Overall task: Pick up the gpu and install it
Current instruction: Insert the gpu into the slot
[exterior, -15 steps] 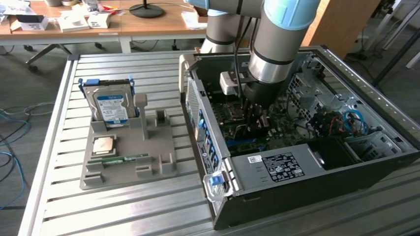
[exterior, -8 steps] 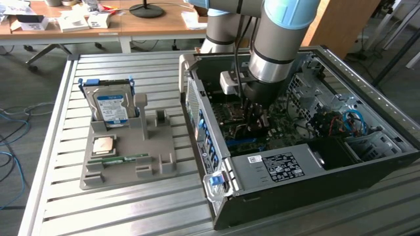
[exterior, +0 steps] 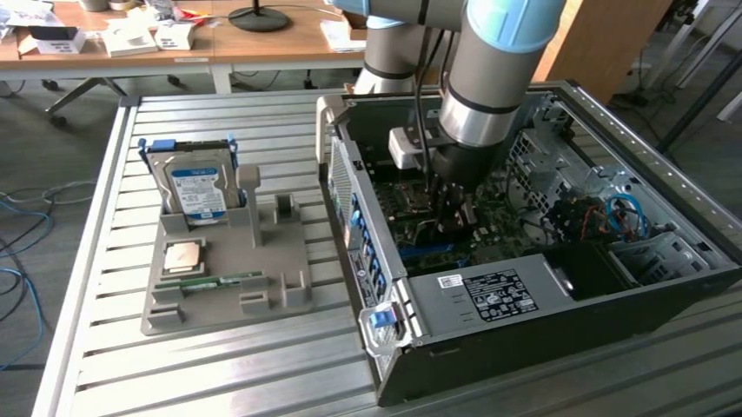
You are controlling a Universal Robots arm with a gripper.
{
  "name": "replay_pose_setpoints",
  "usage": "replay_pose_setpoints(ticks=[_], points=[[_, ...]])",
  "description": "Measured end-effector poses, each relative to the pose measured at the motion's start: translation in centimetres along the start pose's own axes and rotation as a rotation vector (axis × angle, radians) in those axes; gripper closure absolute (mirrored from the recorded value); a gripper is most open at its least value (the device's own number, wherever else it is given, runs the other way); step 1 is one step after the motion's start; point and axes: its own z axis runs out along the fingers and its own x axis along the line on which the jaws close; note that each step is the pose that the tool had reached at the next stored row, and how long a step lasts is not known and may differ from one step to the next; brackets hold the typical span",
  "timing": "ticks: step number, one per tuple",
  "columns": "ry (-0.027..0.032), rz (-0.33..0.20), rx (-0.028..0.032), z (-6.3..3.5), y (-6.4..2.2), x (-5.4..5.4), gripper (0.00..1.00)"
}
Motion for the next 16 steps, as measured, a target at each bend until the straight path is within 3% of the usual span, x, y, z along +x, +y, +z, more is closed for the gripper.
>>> replay_pose_setpoints(ticks=[16], points=[[-0.0001, 0.0, 0.0, 0.1, 0.0, 0.0, 0.74]])
